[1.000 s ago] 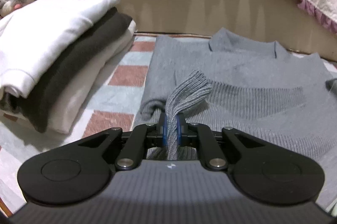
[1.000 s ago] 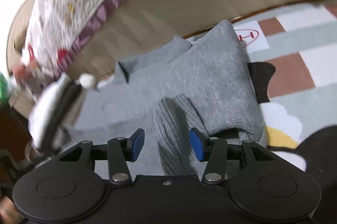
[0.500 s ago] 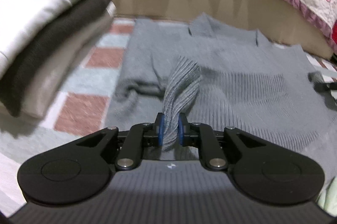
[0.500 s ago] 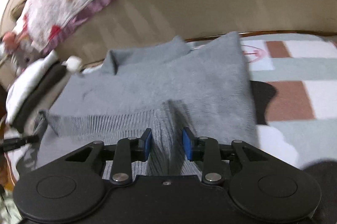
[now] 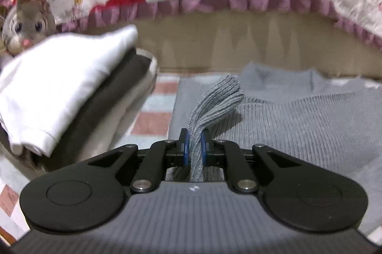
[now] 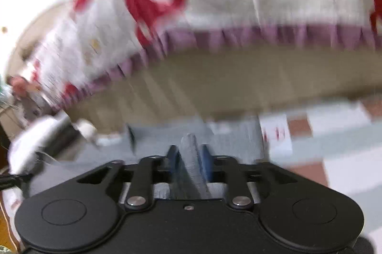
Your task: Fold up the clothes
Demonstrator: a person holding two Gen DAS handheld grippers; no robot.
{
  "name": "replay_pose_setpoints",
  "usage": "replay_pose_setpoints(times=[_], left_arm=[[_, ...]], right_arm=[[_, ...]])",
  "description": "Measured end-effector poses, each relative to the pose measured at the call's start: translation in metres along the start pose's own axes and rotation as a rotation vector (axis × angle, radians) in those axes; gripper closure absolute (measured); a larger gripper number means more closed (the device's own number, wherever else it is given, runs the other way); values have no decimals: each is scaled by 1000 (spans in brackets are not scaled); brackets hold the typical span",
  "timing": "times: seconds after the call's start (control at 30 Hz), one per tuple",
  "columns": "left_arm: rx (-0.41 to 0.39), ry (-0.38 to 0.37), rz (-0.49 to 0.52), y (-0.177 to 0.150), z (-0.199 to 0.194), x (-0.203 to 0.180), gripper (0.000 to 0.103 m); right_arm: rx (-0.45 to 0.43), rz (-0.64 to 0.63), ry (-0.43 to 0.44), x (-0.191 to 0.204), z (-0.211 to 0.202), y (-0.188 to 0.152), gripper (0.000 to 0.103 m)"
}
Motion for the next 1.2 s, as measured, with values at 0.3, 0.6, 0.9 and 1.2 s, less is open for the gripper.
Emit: replay_pose_setpoints(times=[0.3,0.6,0.9,1.2], left_arm=[[86,2,-93,-30,30,-2,93],[66,-21,-2,-28,15,-15,93],[-162,78,72,17,-51,-14,94],[-162,-3,151,117,16,8,93]], right_arm=[[51,44,4,-13,-37,-12,48],[108,-7,9,-10,21,-38,66],[-69,-93,66,39,-59,-4,96],[-161,-59,54,39,-34,102,96]])
Point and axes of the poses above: each gripper's, at about its wrist camera, not at the fingertips, and z roughly the way its jaws point, x to its left, y to its top, the point moved 9 cm from there along z, roughly the way its jaws point, and after that the axes turned 12 degrees about z, right-handed, at the moved point
